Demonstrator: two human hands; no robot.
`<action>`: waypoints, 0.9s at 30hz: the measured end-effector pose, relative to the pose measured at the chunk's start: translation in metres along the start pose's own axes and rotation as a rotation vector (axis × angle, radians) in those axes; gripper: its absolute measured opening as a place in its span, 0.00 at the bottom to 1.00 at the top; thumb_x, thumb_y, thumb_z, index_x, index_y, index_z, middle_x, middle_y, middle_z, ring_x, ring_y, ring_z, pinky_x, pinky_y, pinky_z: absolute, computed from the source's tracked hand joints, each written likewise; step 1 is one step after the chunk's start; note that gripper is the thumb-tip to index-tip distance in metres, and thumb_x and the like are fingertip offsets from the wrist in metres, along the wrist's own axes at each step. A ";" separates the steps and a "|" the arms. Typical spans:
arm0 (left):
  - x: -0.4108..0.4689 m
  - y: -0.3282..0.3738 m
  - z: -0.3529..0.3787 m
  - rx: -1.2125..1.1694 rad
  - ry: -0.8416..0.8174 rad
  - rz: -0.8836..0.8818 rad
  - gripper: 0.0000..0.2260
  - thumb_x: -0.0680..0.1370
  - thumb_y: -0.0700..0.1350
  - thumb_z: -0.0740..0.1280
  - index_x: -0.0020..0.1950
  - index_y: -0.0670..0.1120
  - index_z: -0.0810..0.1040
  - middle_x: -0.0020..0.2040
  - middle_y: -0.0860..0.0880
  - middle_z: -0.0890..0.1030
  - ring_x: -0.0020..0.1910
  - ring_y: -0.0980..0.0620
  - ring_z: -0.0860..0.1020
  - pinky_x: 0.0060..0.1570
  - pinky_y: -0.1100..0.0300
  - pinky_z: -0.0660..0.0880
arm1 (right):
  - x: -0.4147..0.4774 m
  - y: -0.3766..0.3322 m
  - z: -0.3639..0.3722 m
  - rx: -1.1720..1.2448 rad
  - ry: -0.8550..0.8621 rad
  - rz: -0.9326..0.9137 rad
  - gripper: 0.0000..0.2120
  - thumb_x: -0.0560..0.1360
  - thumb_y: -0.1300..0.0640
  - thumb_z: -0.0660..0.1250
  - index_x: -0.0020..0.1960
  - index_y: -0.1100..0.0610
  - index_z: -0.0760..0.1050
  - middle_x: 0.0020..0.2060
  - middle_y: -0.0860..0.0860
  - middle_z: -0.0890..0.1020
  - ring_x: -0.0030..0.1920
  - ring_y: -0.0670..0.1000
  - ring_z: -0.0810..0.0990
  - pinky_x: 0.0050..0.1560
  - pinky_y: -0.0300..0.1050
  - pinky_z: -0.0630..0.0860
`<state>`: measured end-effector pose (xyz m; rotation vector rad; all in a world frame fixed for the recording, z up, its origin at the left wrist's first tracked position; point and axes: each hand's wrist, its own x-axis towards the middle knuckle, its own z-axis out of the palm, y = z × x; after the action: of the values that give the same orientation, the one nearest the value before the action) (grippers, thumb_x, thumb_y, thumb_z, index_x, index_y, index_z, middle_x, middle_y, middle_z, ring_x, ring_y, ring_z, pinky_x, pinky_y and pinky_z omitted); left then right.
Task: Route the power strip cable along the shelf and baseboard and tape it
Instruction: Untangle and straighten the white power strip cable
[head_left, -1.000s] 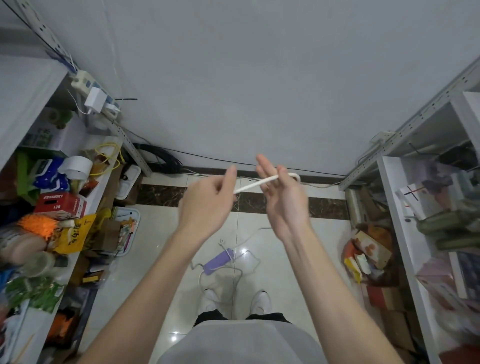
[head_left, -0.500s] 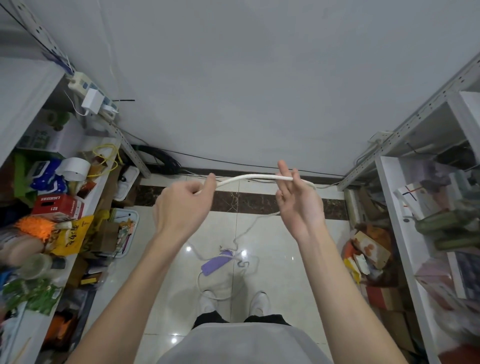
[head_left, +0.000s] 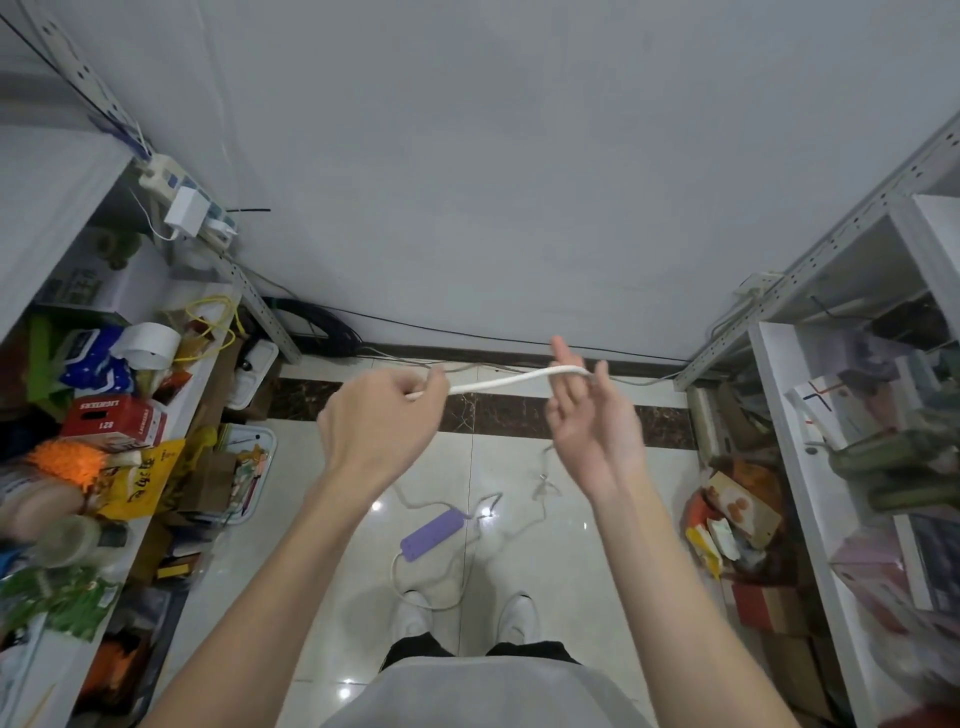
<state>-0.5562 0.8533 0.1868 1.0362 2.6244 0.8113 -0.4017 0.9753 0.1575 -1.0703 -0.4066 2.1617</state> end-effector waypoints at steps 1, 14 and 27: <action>0.002 -0.009 -0.003 -0.010 -0.006 -0.027 0.25 0.78 0.60 0.59 0.31 0.41 0.71 0.24 0.50 0.69 0.30 0.44 0.72 0.34 0.56 0.66 | 0.000 -0.007 -0.002 0.022 0.027 -0.011 0.20 0.87 0.52 0.52 0.77 0.55 0.63 0.59 0.47 0.85 0.66 0.46 0.77 0.44 0.38 0.69; 0.006 0.058 0.025 -0.191 -0.101 0.014 0.29 0.79 0.66 0.59 0.29 0.45 0.71 0.26 0.50 0.76 0.36 0.47 0.78 0.37 0.55 0.72 | -0.021 0.028 0.039 -0.234 -0.155 -0.050 0.15 0.85 0.53 0.58 0.60 0.55 0.82 0.59 0.48 0.84 0.52 0.46 0.81 0.50 0.40 0.72; 0.008 0.028 0.029 -0.127 -0.273 0.044 0.29 0.82 0.65 0.53 0.37 0.49 0.83 0.32 0.55 0.83 0.39 0.52 0.81 0.42 0.56 0.74 | -0.019 0.032 0.042 -0.228 -0.008 -0.166 0.11 0.86 0.53 0.54 0.57 0.56 0.73 0.55 0.47 0.86 0.59 0.49 0.79 0.54 0.46 0.71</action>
<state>-0.5353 0.8873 0.1783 1.0879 2.3006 0.7736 -0.4403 0.9403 0.1768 -1.1090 -0.7340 2.0078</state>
